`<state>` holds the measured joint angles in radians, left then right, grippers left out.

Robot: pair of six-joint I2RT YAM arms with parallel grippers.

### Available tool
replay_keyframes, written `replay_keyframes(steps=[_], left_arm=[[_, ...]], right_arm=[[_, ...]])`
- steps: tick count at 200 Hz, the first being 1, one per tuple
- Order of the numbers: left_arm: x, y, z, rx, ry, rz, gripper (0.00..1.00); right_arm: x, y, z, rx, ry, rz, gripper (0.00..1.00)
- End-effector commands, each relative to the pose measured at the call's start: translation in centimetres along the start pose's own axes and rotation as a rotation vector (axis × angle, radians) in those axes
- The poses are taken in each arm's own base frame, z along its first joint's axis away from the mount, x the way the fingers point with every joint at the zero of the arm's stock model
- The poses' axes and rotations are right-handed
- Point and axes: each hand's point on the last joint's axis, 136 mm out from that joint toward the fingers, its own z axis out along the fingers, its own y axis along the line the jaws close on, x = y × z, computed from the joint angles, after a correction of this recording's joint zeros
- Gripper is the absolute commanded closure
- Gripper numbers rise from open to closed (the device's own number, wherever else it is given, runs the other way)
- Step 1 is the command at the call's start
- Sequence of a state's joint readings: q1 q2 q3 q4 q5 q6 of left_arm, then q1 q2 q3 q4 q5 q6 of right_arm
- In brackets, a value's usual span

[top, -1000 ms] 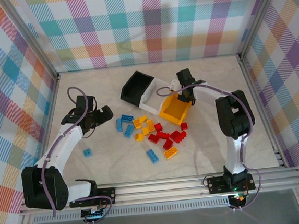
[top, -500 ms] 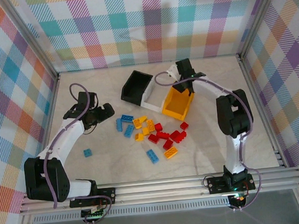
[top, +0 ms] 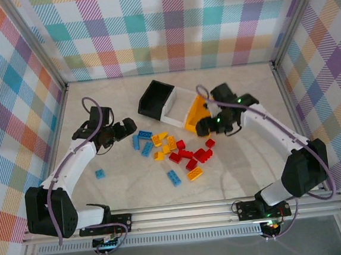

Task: Sort the legos into containers by color

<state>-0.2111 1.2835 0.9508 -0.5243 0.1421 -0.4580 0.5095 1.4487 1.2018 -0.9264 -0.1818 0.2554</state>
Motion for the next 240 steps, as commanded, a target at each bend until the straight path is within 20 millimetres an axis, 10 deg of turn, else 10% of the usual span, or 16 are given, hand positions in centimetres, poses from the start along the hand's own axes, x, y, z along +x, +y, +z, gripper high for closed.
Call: replay_keyframes(steps=[1,97,240], left_arm=[[3.5,-0.9,-0.5,0.037,0.094,0.015,0.00],[6.4,6.9,-4.4,-0.275,0.041,-0.113,0.00],[8.0,8.0,-6.1,-0.249,0.016,-0.139,0.00]], right_arm=[[5.8,2.0,1.4,-0.019,0.148,0.058,0.23],[10.2,11.6,9.2,0.064,0.283,-0.411,0.30],[8.0,11.8,15.8,0.153,0.297,-0.455,0.30]])
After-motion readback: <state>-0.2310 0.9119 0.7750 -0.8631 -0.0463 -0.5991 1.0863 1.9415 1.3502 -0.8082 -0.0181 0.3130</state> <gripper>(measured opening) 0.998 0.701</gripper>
